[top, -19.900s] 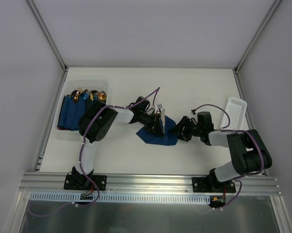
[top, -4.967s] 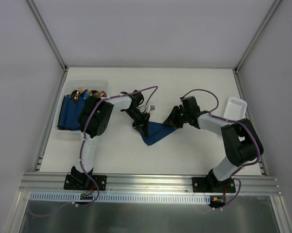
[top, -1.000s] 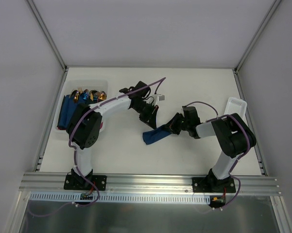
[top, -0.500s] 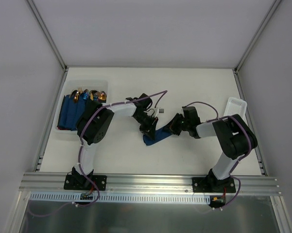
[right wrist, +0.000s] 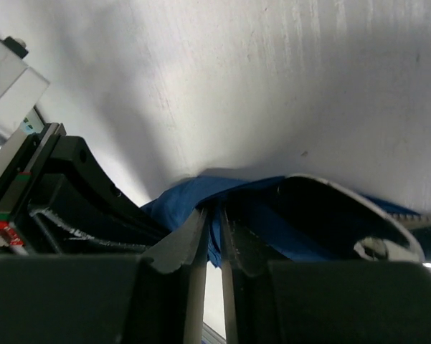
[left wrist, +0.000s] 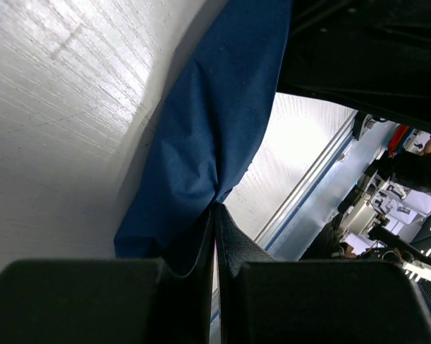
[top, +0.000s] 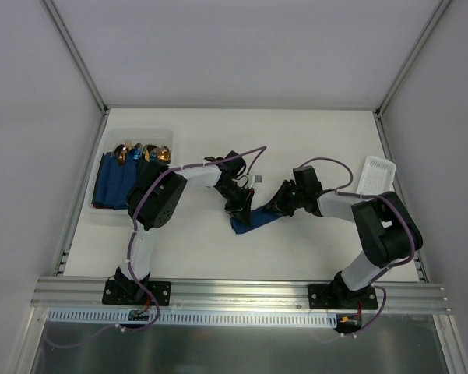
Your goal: Place the utensils on the paper napkin and roll it up
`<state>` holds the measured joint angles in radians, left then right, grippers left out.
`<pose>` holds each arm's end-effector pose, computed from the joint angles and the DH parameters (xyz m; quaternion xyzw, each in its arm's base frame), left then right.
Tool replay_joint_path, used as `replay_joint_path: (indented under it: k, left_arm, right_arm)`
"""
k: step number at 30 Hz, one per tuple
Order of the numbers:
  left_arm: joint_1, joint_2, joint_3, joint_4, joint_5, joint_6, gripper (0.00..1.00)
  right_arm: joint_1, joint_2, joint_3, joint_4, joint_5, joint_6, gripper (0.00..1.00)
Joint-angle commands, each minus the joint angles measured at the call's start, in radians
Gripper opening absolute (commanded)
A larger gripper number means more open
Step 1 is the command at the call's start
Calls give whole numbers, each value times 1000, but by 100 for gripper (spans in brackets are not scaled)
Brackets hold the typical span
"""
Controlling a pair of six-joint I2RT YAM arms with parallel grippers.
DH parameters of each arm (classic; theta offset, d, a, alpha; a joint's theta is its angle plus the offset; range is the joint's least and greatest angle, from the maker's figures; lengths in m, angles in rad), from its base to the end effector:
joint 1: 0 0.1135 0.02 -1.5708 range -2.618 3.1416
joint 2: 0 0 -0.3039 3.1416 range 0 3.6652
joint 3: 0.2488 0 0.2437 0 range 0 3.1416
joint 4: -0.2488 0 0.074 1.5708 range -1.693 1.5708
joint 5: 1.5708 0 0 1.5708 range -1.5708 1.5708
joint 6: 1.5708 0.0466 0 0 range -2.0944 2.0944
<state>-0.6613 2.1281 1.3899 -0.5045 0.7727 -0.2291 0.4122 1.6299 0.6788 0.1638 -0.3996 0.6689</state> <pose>0.3197 -0.2900 0.1552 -0.2561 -0.8794 0.4007 0.0236 0.2736 0.1394 0.1766 0.0408 0.9081 0.3499 0.2265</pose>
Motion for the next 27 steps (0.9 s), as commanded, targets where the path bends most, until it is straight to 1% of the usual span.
replay_joint_path:
  k: [1, 10, 13, 21, 27]
  left_arm:
    - [5, 47, -3, 0, -176, 10, 0]
    - [6, 50, -6, -3, -182, 19, 0]
    - [5, 49, -3, -5, -174, 22, 0]
    - [5, 16, -3, -5, -161, 37, 0]
    - [5, -28, 8, -8, -128, 28, 0]
  right_arm:
    - [4, -62, 44, -136, 27, -66, 15]
    - [-13, -122, 36, -159, 1, -88, 14]
    - [-15, -108, 22, -152, 5, -94, 12]
    - [-26, -10, -1, -103, 31, -106, 8]
    - [-27, 4, -18, -98, 56, -104, 6]
